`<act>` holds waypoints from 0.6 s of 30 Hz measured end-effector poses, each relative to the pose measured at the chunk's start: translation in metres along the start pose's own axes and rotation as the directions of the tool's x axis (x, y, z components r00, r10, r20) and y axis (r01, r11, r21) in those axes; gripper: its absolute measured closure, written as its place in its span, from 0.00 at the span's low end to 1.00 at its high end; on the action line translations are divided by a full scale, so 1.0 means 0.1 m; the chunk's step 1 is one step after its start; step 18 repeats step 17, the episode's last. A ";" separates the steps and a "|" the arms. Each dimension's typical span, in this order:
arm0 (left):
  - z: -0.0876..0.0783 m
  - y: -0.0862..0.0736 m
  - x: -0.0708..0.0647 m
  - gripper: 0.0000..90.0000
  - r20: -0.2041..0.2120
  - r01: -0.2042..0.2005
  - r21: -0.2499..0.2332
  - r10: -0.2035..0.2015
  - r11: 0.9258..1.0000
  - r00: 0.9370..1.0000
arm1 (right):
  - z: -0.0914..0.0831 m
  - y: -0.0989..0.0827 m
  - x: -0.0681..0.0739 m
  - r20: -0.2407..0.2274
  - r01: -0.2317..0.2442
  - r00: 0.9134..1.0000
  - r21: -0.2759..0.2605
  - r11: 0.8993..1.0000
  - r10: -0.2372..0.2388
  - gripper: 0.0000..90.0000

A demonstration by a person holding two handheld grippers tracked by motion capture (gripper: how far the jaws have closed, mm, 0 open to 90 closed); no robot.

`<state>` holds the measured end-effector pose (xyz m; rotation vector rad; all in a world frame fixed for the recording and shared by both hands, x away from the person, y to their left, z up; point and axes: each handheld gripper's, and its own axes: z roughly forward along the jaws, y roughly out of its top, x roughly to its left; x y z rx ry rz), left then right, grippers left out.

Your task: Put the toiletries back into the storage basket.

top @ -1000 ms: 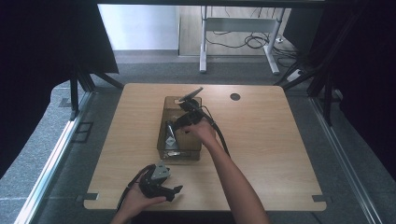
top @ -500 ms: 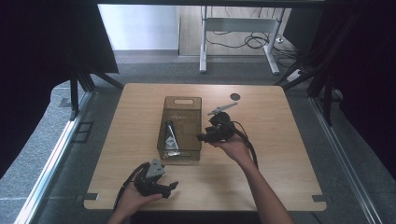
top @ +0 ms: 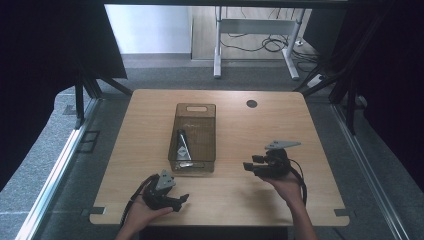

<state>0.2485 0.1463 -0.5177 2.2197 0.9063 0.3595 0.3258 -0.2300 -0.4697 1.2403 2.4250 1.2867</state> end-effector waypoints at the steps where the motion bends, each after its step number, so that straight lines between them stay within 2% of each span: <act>1: 0.00 0.00 0.00 0.22 -0.001 -0.001 0.003 0.001 1.000 1.000 | 0.01 -0.05 -0.04 0.004 -0.007 1.000 0.003 1.000 0.007 0.52; 3: 0.01 -0.01 0.01 0.22 -0.002 -0.003 0.005 0.003 1.000 1.000 | 0.02 -0.12 -0.10 0.028 -0.012 1.000 0.045 0.999 0.011 0.51; 9: 0.00 -0.01 0.03 0.22 -0.006 0.000 0.003 0.000 1.000 1.000 | 0.06 -0.25 -0.21 0.071 -0.022 0.997 0.073 0.997 0.016 0.51; 13: -0.01 -0.02 0.03 0.22 -0.007 0.006 -0.001 -0.006 1.000 1.000 | 0.14 -0.29 -0.22 0.066 -0.019 0.998 0.089 0.996 0.013 0.50; 16: -0.01 -0.02 0.03 0.22 -0.003 0.001 0.001 -0.001 1.000 1.000 | 0.13 -0.30 -0.23 0.035 -0.012 0.999 0.087 0.996 0.009 0.48; 18: -0.01 -0.02 0.02 0.22 -0.002 0.000 0.001 0.000 1.000 1.000 | 0.12 -0.30 -0.25 0.044 -0.016 0.999 0.082 0.996 0.012 0.47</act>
